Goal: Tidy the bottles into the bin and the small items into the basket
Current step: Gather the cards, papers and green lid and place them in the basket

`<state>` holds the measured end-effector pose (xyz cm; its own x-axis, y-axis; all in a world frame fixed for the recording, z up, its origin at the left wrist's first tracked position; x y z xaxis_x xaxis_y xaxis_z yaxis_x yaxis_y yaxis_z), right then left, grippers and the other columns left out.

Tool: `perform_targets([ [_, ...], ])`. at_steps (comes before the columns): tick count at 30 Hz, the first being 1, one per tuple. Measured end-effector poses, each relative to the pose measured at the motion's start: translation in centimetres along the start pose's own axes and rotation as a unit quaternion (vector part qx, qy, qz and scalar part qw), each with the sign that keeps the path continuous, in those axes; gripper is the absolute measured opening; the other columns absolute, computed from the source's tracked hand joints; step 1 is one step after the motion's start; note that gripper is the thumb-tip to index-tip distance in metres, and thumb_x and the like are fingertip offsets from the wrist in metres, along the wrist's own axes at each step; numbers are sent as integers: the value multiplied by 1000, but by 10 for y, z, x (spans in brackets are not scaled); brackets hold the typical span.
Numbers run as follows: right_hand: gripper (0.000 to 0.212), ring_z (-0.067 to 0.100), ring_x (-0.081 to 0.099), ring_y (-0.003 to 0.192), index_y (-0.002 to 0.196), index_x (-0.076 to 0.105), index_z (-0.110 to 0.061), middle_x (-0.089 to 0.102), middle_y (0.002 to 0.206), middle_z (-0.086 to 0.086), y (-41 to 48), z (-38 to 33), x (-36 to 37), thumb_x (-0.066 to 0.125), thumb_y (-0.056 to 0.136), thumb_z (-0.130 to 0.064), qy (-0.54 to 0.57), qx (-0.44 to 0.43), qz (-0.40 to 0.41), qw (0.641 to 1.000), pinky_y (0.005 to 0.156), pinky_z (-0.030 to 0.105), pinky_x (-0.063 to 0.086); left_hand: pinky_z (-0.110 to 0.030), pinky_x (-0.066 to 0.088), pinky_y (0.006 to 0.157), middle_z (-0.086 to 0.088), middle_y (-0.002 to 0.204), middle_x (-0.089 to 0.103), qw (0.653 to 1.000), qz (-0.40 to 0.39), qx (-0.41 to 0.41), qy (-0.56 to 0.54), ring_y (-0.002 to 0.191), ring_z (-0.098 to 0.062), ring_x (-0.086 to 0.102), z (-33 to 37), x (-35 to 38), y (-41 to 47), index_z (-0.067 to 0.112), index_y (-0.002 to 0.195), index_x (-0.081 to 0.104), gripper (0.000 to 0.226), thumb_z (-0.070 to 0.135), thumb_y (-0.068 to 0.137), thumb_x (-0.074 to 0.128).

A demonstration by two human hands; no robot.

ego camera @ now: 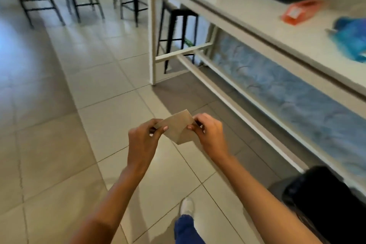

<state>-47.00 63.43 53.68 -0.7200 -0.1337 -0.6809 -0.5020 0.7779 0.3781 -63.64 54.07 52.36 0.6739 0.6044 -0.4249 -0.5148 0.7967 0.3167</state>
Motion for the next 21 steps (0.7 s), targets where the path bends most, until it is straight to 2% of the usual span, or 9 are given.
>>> perform_targets([
  [4,15,-2,45,65,83,65,-8,56,77,-6,-60,-4,-86,69,86,-22,-42,49,96,993,63,3,34,-11,50,67,12,77,66,994,-75,75,-24,70,6,60,75,33,-20,16,94,72,14,20,81,72],
  [8,13,0,40,65,82,64,-8,55,75,-7,-127,1,-173,71,84,-19,-105,101,195,970,63,3,32,-5,47,70,18,81,65,973,-149,167,-62,73,10,60,156,81,-52,19,97,72,16,18,81,72],
  [13,8,2,43,67,84,64,-11,61,78,-3,-224,21,-274,72,83,-14,-168,181,286,926,65,6,35,-6,46,74,15,85,68,933,-239,247,-112,77,4,63,250,156,-116,18,96,72,16,15,80,72],
  [17,9,0,43,65,82,63,-13,56,77,-9,-314,37,-353,71,83,-11,-218,230,352,881,66,2,34,-6,43,69,16,82,67,898,-308,270,-161,78,4,62,322,224,-188,19,93,70,11,13,84,68],
  [21,9,1,47,70,82,64,-14,55,77,-9,-412,55,-427,71,83,-10,-247,270,400,840,66,7,35,-8,42,68,7,83,67,872,-340,294,-192,78,0,60,385,287,-282,14,91,67,13,4,88,60],
])
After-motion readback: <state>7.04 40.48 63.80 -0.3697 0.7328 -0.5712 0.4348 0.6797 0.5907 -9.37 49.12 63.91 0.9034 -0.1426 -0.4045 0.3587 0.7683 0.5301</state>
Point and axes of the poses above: each hand's wrist, its own y-axis towards the middle knuckle, its own x-axis out of the palm, z = x × y, the point moved 5 cm from there along y, towards the middle knuckle
